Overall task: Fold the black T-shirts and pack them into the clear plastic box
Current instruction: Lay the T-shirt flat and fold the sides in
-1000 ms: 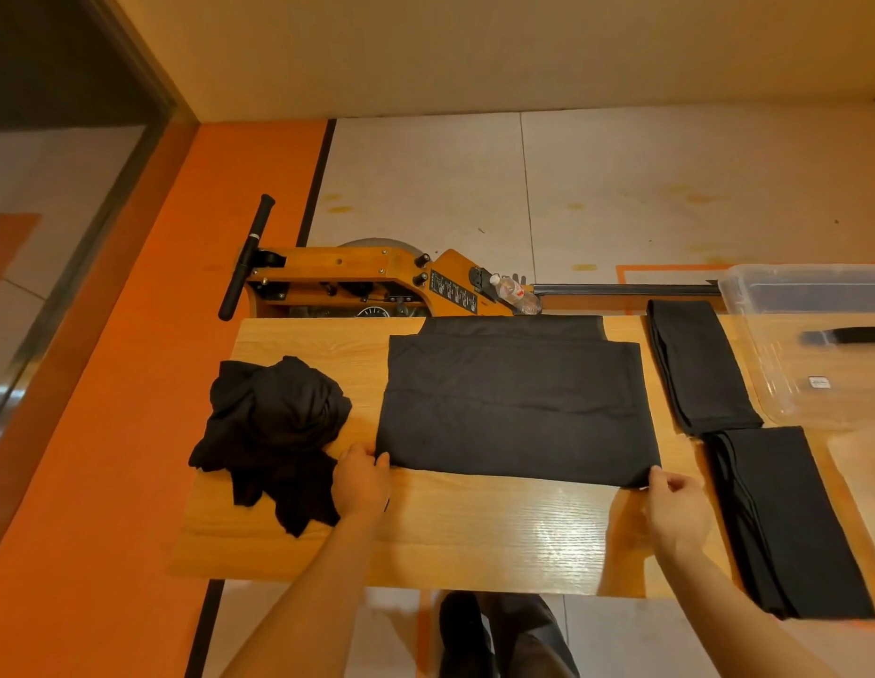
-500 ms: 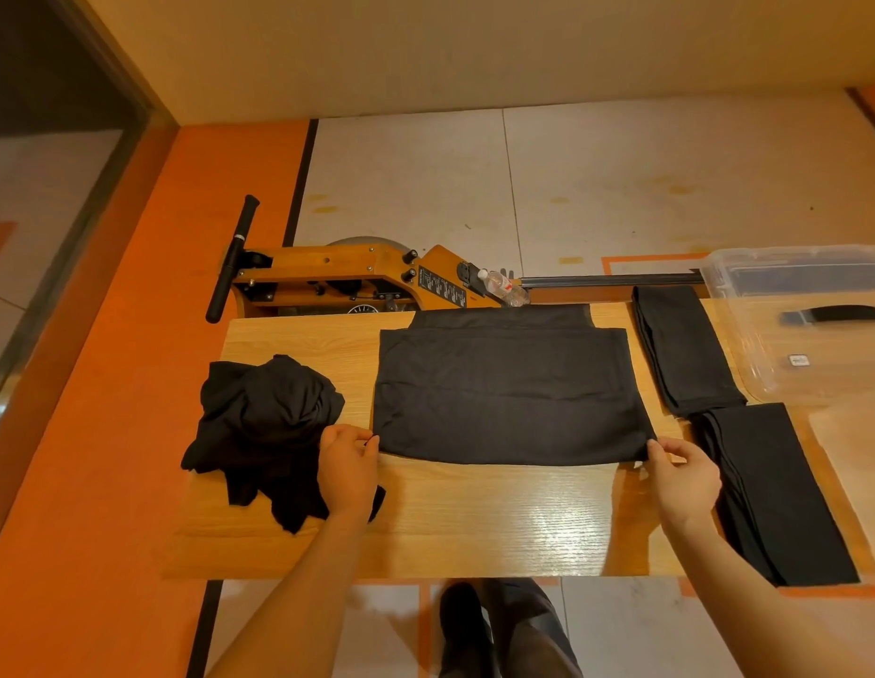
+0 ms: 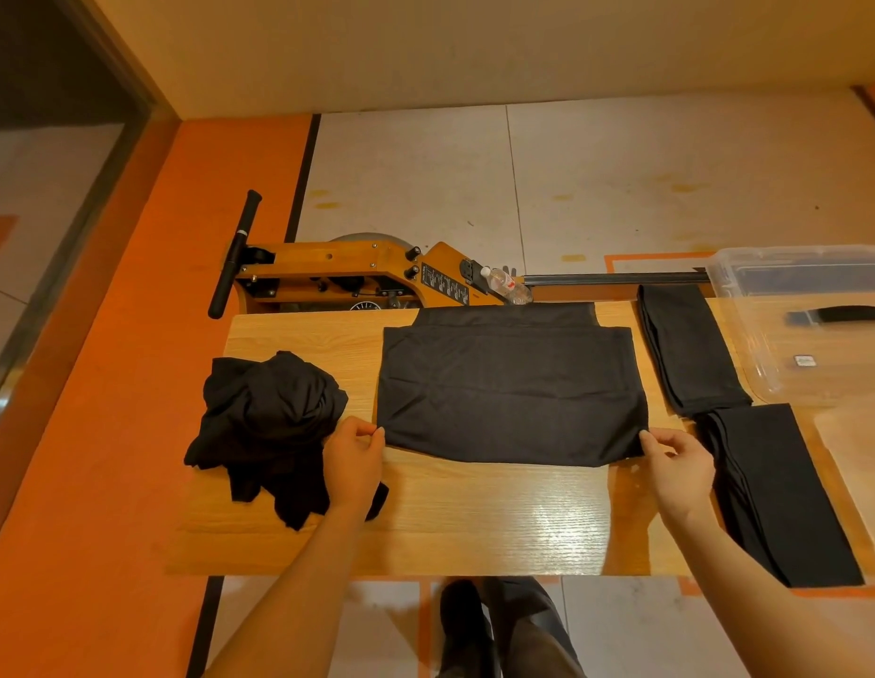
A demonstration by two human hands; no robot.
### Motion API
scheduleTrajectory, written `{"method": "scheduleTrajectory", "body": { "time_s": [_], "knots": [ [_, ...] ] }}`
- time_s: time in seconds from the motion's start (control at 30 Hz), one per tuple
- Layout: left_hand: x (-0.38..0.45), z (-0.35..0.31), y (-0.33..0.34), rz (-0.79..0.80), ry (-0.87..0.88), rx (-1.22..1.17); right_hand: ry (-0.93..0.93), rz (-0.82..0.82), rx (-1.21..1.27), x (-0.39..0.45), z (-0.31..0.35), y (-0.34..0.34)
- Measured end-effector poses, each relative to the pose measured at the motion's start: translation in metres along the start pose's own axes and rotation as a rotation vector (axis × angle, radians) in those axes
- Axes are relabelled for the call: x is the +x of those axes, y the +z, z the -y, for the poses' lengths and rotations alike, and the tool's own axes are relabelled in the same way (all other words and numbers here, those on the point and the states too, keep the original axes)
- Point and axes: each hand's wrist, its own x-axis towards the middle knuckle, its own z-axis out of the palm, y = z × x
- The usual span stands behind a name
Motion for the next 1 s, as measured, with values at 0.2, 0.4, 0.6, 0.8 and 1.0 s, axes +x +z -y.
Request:
{"method": "scheduleTrajectory", "body": {
  "time_s": [0.2, 0.4, 0.6, 0.8, 1.0],
  "knots": [
    [0.003, 0.004, -0.002, 0.046, -0.030, -0.048, 0.062, -0.015, 0.012, 0.001, -0.010, -0.002],
    [0.003, 0.012, -0.004, 0.069, -0.014, 0.021, 0.088, 0.001, -0.062, 0.003, -0.031, -0.006],
    [0.001, 0.012, -0.006, 0.077, -0.058, 0.019, 0.117, 0.004, -0.063, 0.002, -0.037, -0.008],
    [-0.005, 0.022, -0.009, 0.084, -0.102, 0.011, 0.152, -0.031, -0.058, -0.001, -0.041, -0.012],
    [-0.014, 0.030, -0.011, 0.106, -0.121, 0.025, 0.173, -0.052, -0.054, -0.009, -0.044, -0.015]
  ]
}}
